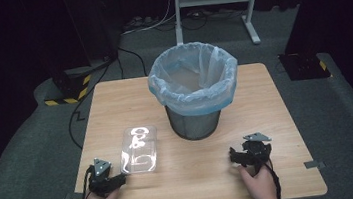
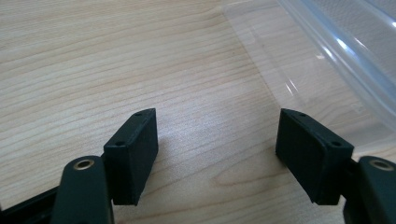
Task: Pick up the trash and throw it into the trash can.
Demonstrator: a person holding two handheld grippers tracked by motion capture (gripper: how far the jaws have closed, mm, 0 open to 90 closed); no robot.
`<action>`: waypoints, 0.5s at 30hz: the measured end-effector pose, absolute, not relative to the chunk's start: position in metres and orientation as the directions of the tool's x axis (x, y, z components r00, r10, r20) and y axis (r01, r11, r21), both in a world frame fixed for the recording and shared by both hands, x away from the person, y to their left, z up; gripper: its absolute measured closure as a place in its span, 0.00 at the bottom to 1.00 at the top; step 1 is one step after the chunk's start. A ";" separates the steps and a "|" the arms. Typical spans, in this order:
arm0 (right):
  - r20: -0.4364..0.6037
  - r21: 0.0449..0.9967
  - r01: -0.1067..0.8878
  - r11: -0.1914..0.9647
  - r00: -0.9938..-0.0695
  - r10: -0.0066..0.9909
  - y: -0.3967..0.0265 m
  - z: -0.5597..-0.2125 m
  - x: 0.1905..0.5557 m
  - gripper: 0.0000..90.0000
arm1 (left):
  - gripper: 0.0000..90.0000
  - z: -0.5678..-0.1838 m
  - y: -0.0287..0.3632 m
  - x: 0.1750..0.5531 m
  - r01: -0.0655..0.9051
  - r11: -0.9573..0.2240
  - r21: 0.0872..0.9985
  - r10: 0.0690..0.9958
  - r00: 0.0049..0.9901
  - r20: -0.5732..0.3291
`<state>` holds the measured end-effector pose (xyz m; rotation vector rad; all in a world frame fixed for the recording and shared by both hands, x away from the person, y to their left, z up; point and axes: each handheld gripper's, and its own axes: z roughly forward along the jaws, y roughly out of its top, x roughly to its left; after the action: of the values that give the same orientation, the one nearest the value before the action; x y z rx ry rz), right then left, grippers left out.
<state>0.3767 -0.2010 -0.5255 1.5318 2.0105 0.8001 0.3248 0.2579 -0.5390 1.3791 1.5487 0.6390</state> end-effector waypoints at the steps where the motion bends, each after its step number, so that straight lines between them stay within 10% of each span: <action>1: -0.029 0.704 0.681 0.200 -0.254 0.967 -0.201 -0.526 0.378 0.08 | 0.33 -0.539 0.258 0.326 0.470 0.233 0.851 0.952 0.066 -0.297; 15: -0.004 0.700 0.672 0.243 -0.336 0.942 -0.197 -0.525 0.367 0.09 | 0.33 -0.538 0.260 0.324 0.476 0.233 0.848 0.950 0.076 -0.303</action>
<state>0.3674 -0.1974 -0.5254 1.4743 2.0946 0.8519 0.3235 0.2596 -0.5382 1.3864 1.5469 0.6215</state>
